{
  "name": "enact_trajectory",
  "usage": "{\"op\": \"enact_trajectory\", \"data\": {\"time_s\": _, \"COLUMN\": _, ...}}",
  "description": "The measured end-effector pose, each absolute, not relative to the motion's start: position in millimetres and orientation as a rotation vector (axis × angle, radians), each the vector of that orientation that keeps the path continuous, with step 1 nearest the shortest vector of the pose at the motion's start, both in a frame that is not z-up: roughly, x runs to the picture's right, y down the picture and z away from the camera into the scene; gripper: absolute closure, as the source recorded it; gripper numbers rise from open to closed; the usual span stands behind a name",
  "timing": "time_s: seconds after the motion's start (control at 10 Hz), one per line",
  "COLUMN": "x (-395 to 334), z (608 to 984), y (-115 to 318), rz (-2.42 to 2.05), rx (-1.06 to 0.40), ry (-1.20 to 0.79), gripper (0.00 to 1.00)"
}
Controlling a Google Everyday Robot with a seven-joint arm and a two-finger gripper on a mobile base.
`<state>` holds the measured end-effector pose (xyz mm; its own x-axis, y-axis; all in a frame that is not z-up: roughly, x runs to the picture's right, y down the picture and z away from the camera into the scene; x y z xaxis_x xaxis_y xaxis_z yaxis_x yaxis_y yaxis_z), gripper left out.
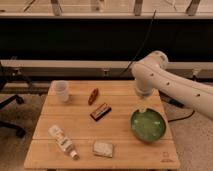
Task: Place the ceramic cup in the ceramic bowl
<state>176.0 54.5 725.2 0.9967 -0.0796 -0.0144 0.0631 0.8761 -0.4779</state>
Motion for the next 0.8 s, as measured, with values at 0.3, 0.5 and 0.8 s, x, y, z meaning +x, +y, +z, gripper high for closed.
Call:
{"op": "enact_trajectory", "data": {"time_s": 0.3, "x": 153.1, "z": 727.0, "y": 47.0, "rz": -0.110, "rx": -0.475, "ry": 0.018, "gripper": 0.20}}
{"op": "enact_trajectory", "data": {"time_s": 0.5, "x": 146.0, "z": 729.4, "y": 35.4, "rz": -0.124, "rx": -0.453, "ry": 0.012, "gripper": 0.20}}
{"op": "enact_trajectory", "data": {"time_s": 0.8, "x": 128.0, "z": 731.6, "y": 31.0, "rz": -0.154, "rx": -0.430, "ry": 0.006, "gripper": 0.20}}
